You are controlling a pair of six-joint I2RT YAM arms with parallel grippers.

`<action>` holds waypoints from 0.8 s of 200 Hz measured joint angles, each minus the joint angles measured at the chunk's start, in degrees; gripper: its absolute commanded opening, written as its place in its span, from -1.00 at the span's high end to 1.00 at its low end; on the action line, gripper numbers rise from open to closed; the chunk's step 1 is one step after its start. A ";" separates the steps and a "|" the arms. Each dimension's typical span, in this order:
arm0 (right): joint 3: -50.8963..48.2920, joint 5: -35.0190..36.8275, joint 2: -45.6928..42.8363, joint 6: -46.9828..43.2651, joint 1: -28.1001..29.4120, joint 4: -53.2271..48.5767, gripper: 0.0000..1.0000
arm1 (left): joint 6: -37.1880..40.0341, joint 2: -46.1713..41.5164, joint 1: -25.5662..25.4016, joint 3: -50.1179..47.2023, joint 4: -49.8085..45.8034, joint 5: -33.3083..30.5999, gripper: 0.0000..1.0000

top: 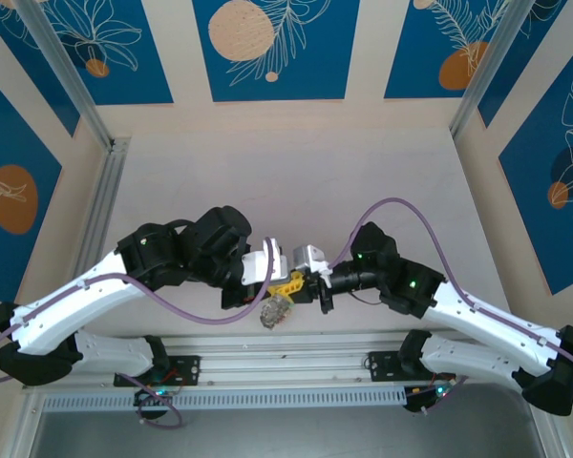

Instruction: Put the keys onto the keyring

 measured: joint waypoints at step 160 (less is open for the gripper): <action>-14.78 -0.98 -6.75 12.11 5.49 43.30 1.00 | -4.57 -15.30 -0.15 -11.56 20.22 8.55 0.45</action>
